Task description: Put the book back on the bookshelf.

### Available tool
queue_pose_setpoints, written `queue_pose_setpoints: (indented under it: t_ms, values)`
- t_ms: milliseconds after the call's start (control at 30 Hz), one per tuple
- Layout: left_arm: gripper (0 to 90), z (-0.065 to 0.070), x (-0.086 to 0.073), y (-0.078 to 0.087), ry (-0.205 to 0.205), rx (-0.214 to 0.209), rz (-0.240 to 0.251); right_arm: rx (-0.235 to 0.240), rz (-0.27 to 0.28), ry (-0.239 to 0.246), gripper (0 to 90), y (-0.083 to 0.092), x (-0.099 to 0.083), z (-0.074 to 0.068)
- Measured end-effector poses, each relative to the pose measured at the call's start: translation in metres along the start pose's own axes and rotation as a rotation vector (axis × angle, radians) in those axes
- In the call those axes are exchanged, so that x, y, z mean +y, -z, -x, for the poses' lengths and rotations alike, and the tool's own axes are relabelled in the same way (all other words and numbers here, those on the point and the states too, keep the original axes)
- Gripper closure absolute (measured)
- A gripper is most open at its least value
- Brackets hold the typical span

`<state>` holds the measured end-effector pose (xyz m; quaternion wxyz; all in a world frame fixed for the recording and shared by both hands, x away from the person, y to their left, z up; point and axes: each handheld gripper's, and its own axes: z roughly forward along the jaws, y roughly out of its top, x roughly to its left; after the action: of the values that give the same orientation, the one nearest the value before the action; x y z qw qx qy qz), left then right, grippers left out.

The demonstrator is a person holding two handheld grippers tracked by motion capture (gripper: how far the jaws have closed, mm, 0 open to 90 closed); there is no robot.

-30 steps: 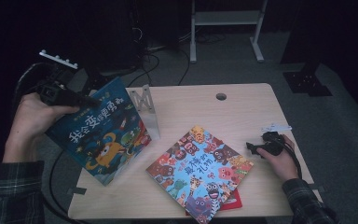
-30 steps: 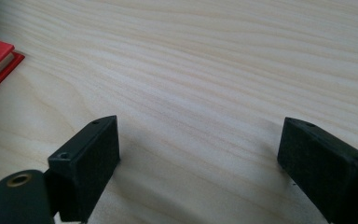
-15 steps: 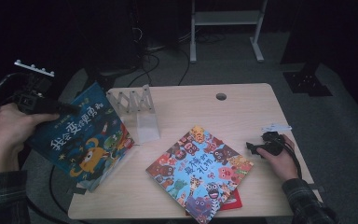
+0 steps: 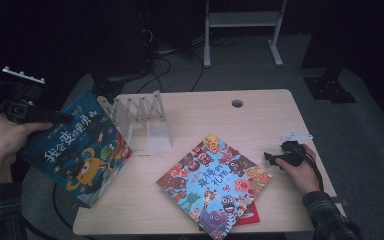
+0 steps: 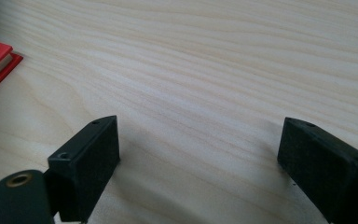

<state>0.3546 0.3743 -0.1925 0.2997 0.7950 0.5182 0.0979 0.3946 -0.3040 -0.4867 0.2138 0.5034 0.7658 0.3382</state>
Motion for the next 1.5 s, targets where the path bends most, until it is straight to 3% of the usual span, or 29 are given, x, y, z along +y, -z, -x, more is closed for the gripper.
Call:
queue_pose_setpoints:
  t_ms: [433, 800, 933, 1500]
  values:
    - [82.6, -0.010, 0.016, -0.012, 0.061, 0.074, 0.013, 0.000, 0.000, -0.002, 11.7, 0.000, 0.000, 0.000]
    - [82.6, -0.021, 0.034, -0.026, 0.121, 0.097, 0.020, -0.001, 0.000, -0.002, 11.7, 0.000, 0.000, 0.000]
    - [82.6, -0.028, 0.041, -0.032, 0.162, 0.115, 0.028, 0.000, 0.000, -0.002, 11.7, 0.000, 0.000, 0.000]
    - [82.5, -0.043, 0.062, -0.040, 0.229, 0.160, 0.037, 0.001, -0.001, -0.002, 11.7, 0.000, 0.000, 0.000]
